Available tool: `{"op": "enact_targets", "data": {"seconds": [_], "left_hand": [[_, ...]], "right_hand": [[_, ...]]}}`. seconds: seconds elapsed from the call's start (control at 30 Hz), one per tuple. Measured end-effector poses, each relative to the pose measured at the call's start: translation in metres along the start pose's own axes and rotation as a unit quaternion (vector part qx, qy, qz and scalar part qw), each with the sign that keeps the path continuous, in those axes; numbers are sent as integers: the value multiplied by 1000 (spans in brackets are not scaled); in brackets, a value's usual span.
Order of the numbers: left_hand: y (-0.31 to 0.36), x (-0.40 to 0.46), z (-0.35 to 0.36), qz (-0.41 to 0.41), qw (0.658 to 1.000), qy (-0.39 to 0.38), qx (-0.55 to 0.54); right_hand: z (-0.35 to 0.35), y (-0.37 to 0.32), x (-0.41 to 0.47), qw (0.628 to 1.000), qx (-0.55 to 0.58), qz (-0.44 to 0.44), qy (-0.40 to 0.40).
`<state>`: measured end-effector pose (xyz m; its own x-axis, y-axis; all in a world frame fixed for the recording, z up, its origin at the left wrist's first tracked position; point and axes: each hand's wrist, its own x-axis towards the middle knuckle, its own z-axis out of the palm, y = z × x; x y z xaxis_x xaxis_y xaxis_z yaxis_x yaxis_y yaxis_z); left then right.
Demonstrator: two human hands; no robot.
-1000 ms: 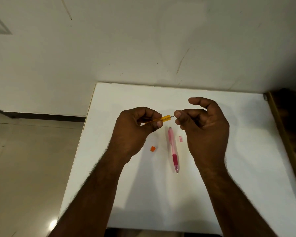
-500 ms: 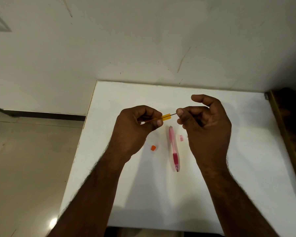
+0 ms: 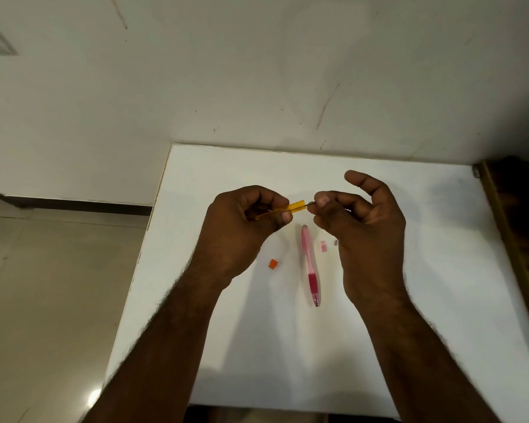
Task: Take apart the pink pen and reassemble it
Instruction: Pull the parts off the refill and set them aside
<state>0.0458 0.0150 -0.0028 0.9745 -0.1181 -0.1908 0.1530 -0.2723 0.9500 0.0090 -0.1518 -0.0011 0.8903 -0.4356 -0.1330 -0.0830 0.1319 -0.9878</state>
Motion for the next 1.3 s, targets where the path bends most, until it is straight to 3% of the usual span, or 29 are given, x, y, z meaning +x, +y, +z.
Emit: {"op": "enact_targets", "data": {"seconds": [0.2, 0.47, 0.87, 1.3], "left_hand": [[3, -1, 0, 0, 1000, -5, -13], [3, -1, 0, -23, 999, -3, -34], [0, -2, 0, -43, 999, -3, -27], [-1, -1, 0, -42, 999, 3, -18]], "right_hand": [[0, 0, 0, 986, 135, 93, 21], [4, 2, -2, 989, 120, 88, 11], [4, 4, -2, 967, 185, 176, 11], [5, 8, -2, 971, 121, 206, 7]]}}
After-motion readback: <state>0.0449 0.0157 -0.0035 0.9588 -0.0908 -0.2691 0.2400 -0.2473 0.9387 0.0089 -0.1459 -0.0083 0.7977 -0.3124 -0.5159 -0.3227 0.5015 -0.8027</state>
